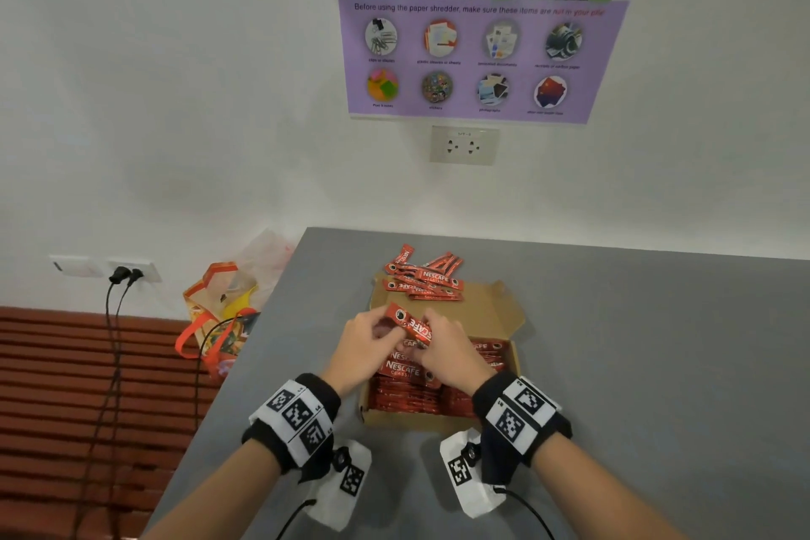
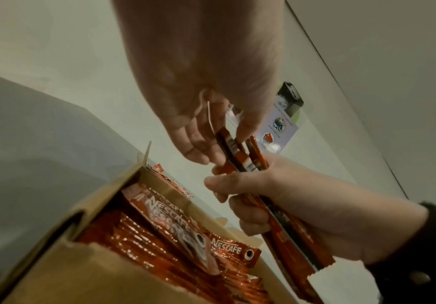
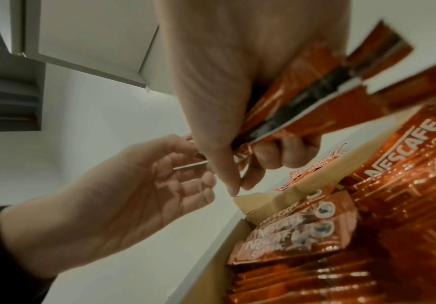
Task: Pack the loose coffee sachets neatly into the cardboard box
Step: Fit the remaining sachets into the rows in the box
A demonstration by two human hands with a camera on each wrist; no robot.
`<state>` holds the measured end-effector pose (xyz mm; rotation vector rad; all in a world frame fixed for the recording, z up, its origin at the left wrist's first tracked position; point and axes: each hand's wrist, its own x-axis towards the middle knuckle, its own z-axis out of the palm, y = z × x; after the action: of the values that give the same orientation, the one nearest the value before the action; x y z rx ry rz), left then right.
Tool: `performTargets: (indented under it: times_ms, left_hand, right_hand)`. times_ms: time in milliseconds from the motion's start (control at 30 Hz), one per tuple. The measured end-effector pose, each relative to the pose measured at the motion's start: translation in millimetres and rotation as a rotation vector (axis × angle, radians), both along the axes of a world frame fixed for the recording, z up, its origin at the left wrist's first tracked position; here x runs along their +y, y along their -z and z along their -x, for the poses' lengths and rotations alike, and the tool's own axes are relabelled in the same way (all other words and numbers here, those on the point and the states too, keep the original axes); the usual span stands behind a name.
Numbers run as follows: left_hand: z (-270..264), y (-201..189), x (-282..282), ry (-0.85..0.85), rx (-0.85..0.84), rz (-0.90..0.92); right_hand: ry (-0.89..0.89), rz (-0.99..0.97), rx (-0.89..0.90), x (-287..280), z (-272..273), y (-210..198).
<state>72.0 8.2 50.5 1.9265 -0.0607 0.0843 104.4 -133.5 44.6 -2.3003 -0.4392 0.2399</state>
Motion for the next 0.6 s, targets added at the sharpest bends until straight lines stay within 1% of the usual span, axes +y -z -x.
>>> performTargets:
  times_ms: [67,233,300,367,467,533,600]
  left_hand:
    - [1.3,-2.6,0.6,-0.013,0.008,0.049]
    - [-0.7,-3.1,-0.2,-0.062,-0.015,0.034]
    - [-2.5,-4.1,3.3,-0.113,-0.027,0.09]
    - [-4.0,-4.8,10.3,-0.152,-0.052,0.164]
    - [-3.3,-4.4,16.9,-0.134,-0.058,0.207]
    - [-2.8,-4.1,17.3,-0.132,-0.039,0.175]
    - [-2.0,-2.6,18.2,-0.111,-0.022,0.142]
  right_hand:
    - [-0.023,-0.025,0.027,-0.2,1.7,-0.5]
    - [-0.092,-0.066,-0.008,-7.6,3.0,-4.1]
    - [-0.101,-0.114,-0.009,-14.4,2.7,-8.5]
    - [-0.087,-0.195,0.0,-22.7,2.7,-12.9]
    - [-0.029,-0.302,-0.008,-32.4,2.1,-15.2]
    - [0.015,-0.31,-0.041,-34.5,1.6,-12.9]
    - [0.069,-0.314,-0.033,-36.0,0.8,-10.1]
